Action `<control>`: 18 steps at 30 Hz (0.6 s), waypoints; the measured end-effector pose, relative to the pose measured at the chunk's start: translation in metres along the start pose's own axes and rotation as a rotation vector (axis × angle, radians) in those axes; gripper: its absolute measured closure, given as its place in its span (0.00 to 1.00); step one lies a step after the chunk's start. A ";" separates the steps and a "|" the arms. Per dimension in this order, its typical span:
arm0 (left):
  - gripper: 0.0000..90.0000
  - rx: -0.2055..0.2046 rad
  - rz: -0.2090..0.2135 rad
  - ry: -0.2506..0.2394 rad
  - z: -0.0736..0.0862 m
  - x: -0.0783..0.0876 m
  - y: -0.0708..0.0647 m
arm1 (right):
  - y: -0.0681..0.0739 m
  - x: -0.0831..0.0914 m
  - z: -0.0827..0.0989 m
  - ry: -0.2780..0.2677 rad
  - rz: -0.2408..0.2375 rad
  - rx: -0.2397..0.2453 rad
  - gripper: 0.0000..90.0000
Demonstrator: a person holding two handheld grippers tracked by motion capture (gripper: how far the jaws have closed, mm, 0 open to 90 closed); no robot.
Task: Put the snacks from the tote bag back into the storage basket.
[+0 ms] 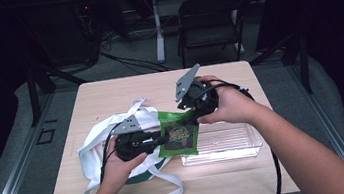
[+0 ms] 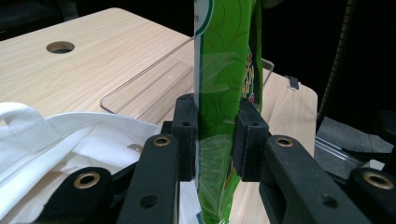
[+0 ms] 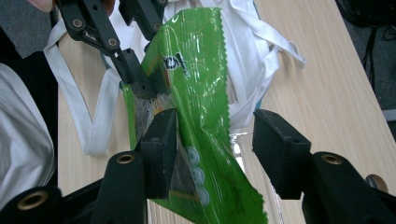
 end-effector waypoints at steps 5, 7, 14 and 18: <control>0.82 -0.003 0.004 -0.001 0.000 0.000 -0.001 | 0.002 -0.006 -0.002 0.010 -0.018 0.004 0.60; 0.82 -0.002 0.004 -0.004 -0.001 0.000 -0.001 | 0.003 -0.008 -0.001 0.021 -0.033 0.006 0.64; 0.82 -0.007 0.006 -0.006 0.000 0.000 -0.002 | 0.006 -0.012 -0.002 0.025 -0.049 0.005 0.70; 0.82 -0.008 0.005 -0.004 0.000 -0.001 -0.002 | 0.006 -0.013 -0.001 0.025 -0.062 0.009 0.75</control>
Point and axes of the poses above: each handheld gripper's, and its own axes: x roughly backward along the jaws, z roughly out of its underside, y roughly to its left, the point moved 8 cm from there along -x, roughly forward along the jaws, and after that the axes turned 12 degrees about -z, right-handed, at the moved point
